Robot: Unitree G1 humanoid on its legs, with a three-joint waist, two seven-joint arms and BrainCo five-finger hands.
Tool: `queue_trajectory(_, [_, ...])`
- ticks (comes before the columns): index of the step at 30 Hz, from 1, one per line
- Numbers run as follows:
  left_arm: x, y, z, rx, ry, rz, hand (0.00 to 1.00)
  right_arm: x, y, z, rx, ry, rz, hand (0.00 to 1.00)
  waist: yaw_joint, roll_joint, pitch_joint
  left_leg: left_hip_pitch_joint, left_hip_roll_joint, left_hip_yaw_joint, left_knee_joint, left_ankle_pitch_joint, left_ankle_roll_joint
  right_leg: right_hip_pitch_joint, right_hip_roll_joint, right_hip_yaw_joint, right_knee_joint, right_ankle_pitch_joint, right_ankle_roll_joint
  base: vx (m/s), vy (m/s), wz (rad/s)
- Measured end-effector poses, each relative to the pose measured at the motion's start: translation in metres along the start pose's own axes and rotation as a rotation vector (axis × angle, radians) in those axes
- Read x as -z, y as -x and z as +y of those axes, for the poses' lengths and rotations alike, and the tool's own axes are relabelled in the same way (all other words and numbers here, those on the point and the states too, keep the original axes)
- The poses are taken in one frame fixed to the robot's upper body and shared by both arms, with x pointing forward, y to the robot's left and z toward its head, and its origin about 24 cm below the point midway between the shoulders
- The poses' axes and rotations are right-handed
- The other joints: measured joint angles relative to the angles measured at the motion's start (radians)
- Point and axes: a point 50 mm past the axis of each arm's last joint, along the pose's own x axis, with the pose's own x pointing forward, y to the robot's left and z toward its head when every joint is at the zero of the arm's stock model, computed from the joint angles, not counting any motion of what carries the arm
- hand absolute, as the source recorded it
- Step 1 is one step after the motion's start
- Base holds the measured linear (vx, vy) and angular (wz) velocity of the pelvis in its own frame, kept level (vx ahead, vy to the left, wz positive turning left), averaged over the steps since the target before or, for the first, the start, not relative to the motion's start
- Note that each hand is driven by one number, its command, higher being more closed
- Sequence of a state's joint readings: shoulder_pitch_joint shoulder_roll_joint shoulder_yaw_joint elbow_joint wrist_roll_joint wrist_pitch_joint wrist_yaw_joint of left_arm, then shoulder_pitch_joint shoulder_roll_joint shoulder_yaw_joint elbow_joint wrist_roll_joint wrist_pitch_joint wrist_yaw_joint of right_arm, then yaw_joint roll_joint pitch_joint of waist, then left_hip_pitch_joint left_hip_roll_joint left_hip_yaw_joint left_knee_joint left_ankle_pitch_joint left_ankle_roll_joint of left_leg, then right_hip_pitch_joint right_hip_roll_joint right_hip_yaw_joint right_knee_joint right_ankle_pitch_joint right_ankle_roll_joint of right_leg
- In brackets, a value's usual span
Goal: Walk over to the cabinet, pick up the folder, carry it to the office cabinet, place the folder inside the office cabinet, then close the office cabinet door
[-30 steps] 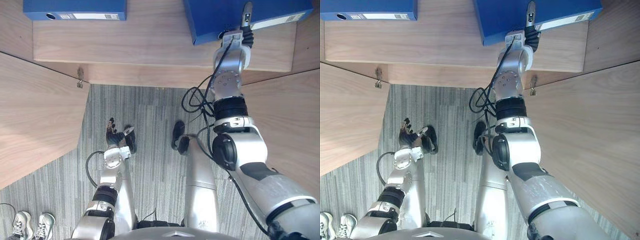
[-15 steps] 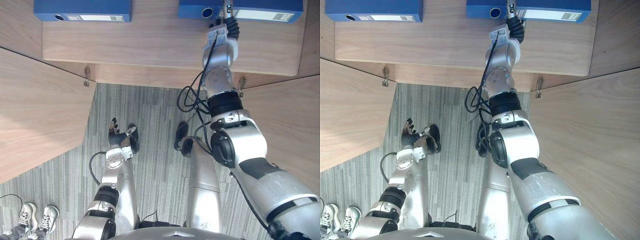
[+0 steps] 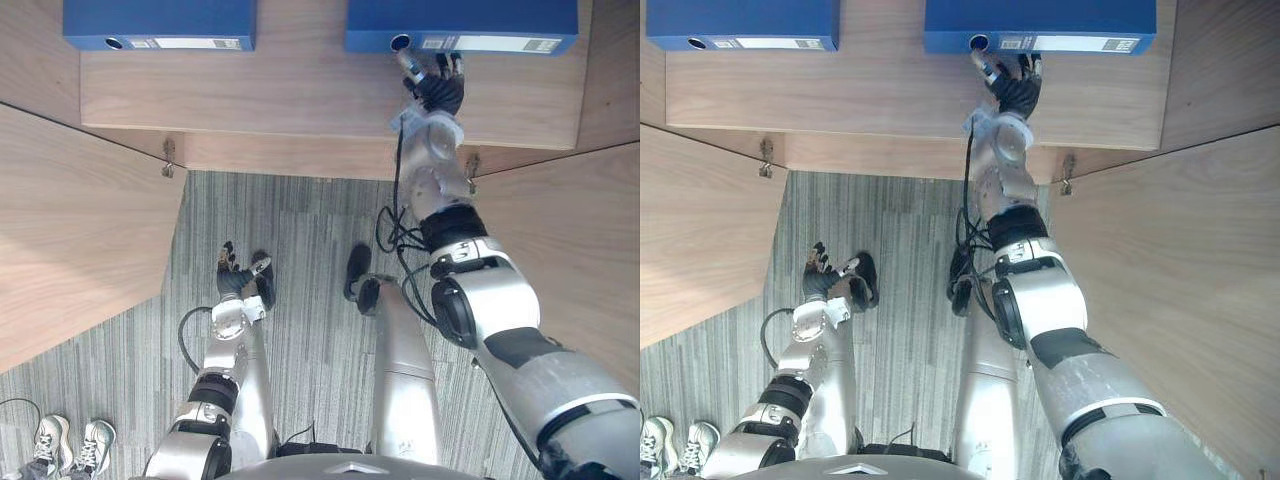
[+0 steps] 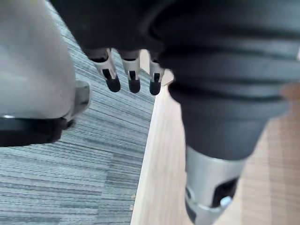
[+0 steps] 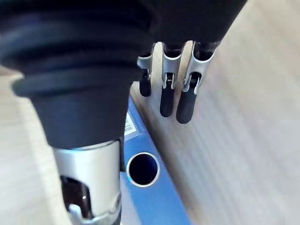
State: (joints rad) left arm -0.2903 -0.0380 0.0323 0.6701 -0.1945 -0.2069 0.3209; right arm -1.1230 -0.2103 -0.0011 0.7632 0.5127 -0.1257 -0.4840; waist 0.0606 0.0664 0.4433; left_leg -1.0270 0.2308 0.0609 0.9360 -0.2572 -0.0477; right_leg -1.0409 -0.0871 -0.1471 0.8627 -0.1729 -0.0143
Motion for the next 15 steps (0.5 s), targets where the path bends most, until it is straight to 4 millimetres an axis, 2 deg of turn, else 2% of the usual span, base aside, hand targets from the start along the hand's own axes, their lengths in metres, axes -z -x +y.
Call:
queue_trajectory(7, [0.000,-0.003,0.014,-0.052,0.015,0.008,0.00,0.006,0.020,-0.016,-0.039,0.360,-0.151,0.00,-0.003,-0.001,0.000,-0.001,0.004,0.006,-0.001,0.000,0.002,-0.002,0.004,0.004,-0.006,0.007,0.002,-0.04,-0.012,-0.03])
queue_trajectory(8, [0.000,-0.004,0.014,-0.053,0.016,0.007,0.00,0.006,0.023,-0.018,-0.041,0.395,-0.172,1.00,-0.003,-0.001,0.000,-0.001,0.004,0.006,-0.001,0.000,0.002,-0.002,0.004,0.005,-0.006,0.007,0.002,-0.03,-0.033,-0.01])
queue_trajectory(10, [-0.001,-0.004,0.017,-0.059,0.020,0.001,0.00,0.009,0.034,-0.027,-0.042,0.522,-0.236,1.00,-0.007,-0.001,0.001,0.001,0.004,0.008,-0.003,0.000,0.002,-0.002,0.004,0.006,-0.007,0.007,0.002,0.00,0.000,0.00])
queue_trajectory(15, [-0.005,-0.006,0.021,-0.042,-0.028,-0.024,0.00,0.018,0.044,-0.033,-0.061,0.779,-0.310,1.00,-0.010,-0.011,0.007,0.012,0.004,0.019,-0.015,0.001,0.001,-0.003,0.003,0.015,-0.006,0.006,0.002,-0.03,-0.026,-0.01])
